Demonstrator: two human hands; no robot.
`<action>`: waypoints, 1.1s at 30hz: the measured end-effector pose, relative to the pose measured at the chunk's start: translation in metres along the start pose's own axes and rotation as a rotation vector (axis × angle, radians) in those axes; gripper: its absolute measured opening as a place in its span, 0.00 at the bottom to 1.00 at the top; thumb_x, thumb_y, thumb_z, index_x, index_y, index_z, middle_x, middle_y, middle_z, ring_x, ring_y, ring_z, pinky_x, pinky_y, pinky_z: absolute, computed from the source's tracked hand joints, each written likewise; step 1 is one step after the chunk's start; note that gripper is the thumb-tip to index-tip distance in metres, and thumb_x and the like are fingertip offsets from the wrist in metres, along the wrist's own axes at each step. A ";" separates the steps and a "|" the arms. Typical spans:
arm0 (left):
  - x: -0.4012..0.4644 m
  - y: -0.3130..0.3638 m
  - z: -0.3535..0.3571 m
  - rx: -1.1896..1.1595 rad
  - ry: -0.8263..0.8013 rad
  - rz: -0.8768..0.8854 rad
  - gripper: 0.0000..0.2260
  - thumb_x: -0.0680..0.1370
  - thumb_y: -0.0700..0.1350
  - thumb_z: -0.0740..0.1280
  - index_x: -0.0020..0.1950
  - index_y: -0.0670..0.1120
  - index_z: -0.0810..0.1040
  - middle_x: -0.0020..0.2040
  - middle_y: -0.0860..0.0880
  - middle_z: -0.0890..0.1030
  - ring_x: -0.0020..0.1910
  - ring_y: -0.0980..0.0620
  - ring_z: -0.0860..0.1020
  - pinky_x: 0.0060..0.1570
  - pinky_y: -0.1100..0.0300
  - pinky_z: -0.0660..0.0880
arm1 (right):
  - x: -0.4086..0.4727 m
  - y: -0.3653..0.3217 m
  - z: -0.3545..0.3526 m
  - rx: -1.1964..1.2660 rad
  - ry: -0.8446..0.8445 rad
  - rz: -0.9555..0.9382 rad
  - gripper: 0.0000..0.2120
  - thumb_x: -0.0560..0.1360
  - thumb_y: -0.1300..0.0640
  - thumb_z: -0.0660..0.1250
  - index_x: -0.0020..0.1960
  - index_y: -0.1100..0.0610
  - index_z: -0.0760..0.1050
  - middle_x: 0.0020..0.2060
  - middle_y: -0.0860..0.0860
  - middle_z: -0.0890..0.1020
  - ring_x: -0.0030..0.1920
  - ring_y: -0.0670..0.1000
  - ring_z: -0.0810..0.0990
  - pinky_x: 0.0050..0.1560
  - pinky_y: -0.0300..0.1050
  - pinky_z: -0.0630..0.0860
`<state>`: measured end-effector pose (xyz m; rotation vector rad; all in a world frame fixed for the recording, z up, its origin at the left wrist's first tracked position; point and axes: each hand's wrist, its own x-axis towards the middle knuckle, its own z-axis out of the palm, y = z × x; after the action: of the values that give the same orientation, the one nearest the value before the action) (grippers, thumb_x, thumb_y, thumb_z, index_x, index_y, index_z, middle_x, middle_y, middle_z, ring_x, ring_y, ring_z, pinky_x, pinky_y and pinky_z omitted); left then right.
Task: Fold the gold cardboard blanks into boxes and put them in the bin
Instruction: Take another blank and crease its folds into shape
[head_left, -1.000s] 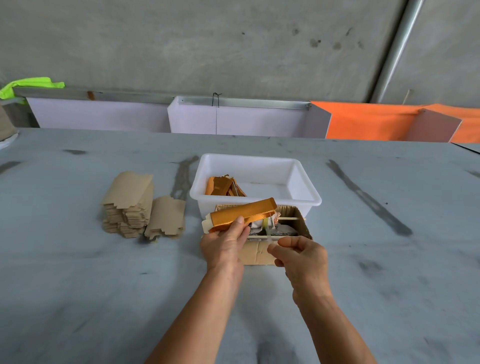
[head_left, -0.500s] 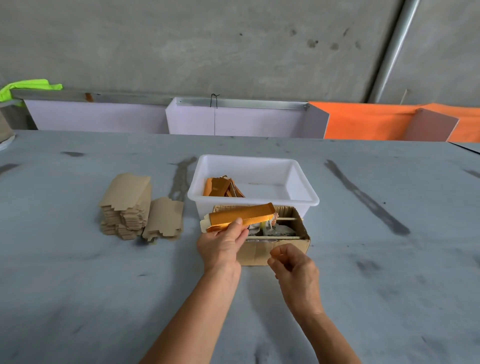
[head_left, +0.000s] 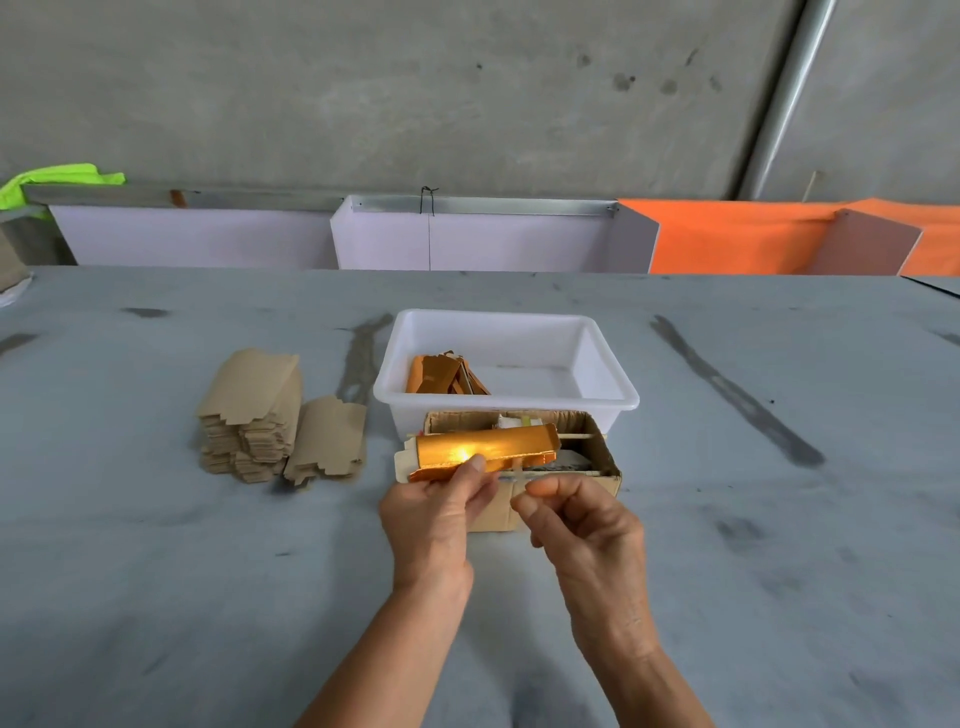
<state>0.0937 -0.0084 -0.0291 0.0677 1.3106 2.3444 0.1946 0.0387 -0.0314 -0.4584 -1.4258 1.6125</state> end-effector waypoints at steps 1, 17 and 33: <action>-0.002 0.000 0.000 0.000 -0.014 0.011 0.09 0.70 0.31 0.72 0.49 0.37 0.80 0.44 0.38 0.84 0.42 0.40 0.83 0.37 0.58 0.81 | 0.001 -0.002 0.003 0.015 -0.004 -0.008 0.07 0.69 0.70 0.71 0.39 0.60 0.80 0.29 0.48 0.80 0.29 0.43 0.73 0.30 0.33 0.71; -0.012 0.003 -0.004 0.019 -0.079 0.036 0.08 0.71 0.32 0.71 0.49 0.38 0.81 0.42 0.42 0.85 0.43 0.45 0.84 0.37 0.59 0.80 | 0.010 -0.003 0.017 -0.001 -0.016 0.023 0.06 0.70 0.70 0.71 0.40 0.60 0.80 0.30 0.51 0.81 0.32 0.45 0.77 0.34 0.35 0.74; -0.014 0.006 -0.007 0.044 -0.083 0.023 0.06 0.72 0.30 0.69 0.45 0.38 0.81 0.38 0.43 0.84 0.40 0.45 0.83 0.36 0.59 0.80 | 0.013 -0.008 0.013 -0.072 -0.121 0.117 0.07 0.70 0.71 0.70 0.43 0.60 0.81 0.31 0.48 0.83 0.30 0.40 0.77 0.31 0.31 0.72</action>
<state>0.1020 -0.0221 -0.0258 0.1925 1.3274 2.3065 0.1807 0.0412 -0.0165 -0.5014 -1.5767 1.7108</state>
